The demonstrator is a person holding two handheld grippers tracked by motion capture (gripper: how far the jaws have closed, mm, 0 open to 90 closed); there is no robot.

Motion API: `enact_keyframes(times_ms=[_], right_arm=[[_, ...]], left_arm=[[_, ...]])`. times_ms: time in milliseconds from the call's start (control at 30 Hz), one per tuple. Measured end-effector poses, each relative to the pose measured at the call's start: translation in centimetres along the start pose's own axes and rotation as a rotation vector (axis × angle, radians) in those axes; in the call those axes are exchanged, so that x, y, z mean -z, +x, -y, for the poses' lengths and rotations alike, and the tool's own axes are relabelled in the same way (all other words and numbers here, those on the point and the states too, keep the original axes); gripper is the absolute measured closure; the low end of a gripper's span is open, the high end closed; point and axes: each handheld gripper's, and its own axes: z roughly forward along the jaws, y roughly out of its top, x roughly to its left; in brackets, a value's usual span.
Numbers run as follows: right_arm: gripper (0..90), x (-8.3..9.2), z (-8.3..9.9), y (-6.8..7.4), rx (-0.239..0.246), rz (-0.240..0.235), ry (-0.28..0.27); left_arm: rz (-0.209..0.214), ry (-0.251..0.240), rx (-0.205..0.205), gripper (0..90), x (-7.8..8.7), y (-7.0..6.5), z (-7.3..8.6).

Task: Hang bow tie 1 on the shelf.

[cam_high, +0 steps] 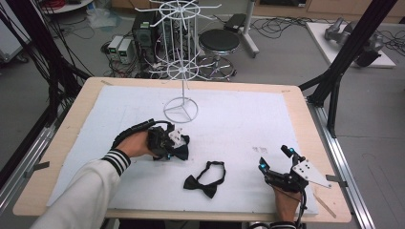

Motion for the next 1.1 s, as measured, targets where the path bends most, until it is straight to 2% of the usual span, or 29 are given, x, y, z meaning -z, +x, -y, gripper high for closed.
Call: enact_keyframes(times_ms=[167,233,367,533,667,900,1100], right_arm=[[7.5,0.0,0.0,0.0,0.002,-0.001,-0.002],[7.5,0.0,0.0,0.0,-0.004,-0.001,0.004],[7.5,0.0,0.0,0.0,0.004,-0.001,-0.002],[7.5,0.0,0.0,0.0,-0.004,-0.002,0.003],[7.4,0.0,0.0,0.0,0.003,0.001,0.0],[7.5,0.0,0.0,0.0,0.002,-0.001,-0.001],[7.4,0.0,0.0,0.0,0.002,-0.001,-0.002]], left_arm=[[-0.014,-0.054,0.026,74.4,0.8,0.1,0.2],[-0.01,-0.108,0.059,74.4,1.2,0.2,0.4],[-0.03,-0.172,0.114,74.4,1.8,0.2,0.9],[-0.073,-0.228,0.139,74.4,2.7,0.3,1.3],[-0.082,-0.302,0.173,74.4,3.3,0.4,1.7],[-0.114,-0.388,0.215,74.3,4.2,0.6,2.5],[-0.151,-0.535,0.308,74.4,5.6,0.9,3.4]])
